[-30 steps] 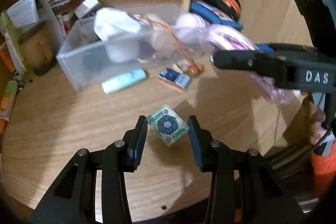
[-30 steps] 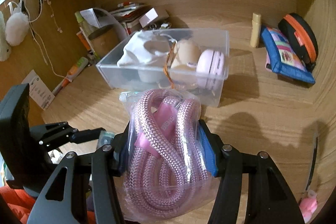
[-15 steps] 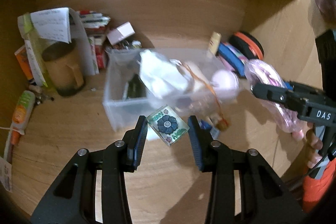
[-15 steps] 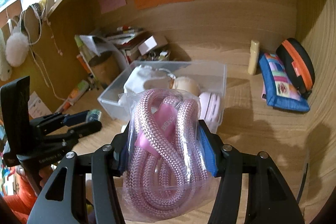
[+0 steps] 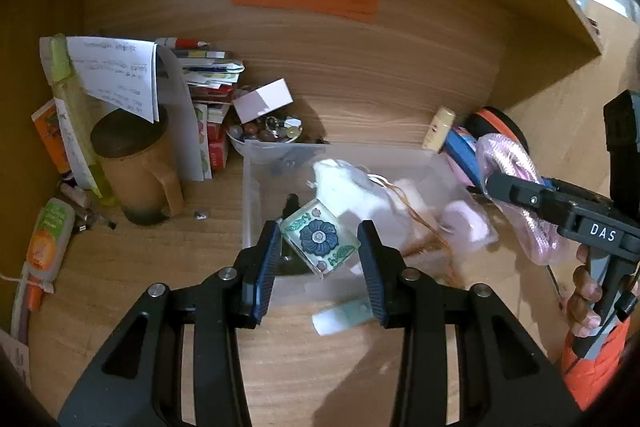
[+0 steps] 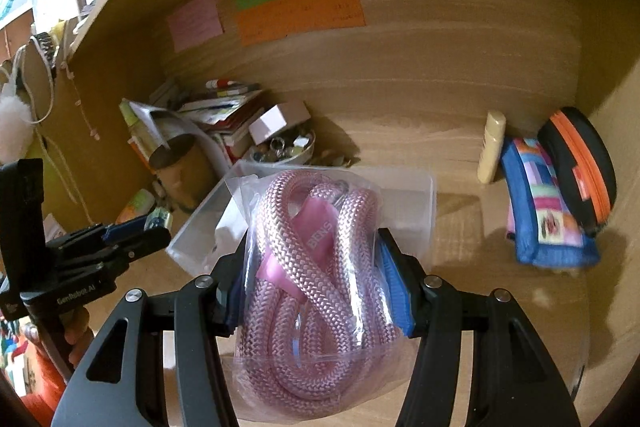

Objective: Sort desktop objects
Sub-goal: 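Lower the pink rope and green packet into the box and release both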

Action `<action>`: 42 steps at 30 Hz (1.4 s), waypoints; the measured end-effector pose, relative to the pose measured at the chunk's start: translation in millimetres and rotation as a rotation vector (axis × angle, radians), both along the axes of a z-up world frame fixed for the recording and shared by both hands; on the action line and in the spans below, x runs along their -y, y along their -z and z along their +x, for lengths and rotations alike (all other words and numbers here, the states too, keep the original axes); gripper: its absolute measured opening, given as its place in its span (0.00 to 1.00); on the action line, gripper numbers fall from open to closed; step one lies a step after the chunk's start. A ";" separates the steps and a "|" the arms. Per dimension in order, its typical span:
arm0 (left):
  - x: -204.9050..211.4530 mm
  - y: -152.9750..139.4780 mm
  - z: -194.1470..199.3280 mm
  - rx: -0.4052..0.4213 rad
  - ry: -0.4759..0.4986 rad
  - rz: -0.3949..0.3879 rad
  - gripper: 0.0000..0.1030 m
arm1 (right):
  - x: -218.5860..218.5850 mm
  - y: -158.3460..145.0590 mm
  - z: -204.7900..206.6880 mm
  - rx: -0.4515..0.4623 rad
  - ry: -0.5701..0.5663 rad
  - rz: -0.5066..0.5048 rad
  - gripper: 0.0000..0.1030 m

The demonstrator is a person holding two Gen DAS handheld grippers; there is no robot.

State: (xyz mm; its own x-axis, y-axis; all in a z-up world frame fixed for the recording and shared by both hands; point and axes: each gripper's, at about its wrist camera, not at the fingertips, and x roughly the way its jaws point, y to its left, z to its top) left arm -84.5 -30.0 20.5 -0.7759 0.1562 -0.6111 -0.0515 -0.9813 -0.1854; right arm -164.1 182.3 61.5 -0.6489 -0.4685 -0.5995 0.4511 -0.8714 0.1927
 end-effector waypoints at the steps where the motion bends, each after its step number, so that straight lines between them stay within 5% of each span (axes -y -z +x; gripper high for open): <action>1: 2.0 1.9 -5.4 0.007 -0.001 0.003 0.38 | 3.2 0.7 -5.3 0.000 0.003 0.003 0.51; 19: 18.4 32.5 -54.4 0.090 -0.014 0.045 0.38 | 25.9 37.0 -58.7 0.060 0.040 -0.012 0.51; 34: 11.7 39.5 -60.4 0.096 -0.011 0.000 0.40 | 47.8 49.4 -56.3 -0.021 0.062 0.160 0.53; 42: 9.5 33.8 -56.4 0.080 0.012 -0.004 0.48 | 55.0 50.2 -53.0 -0.045 0.051 0.206 0.70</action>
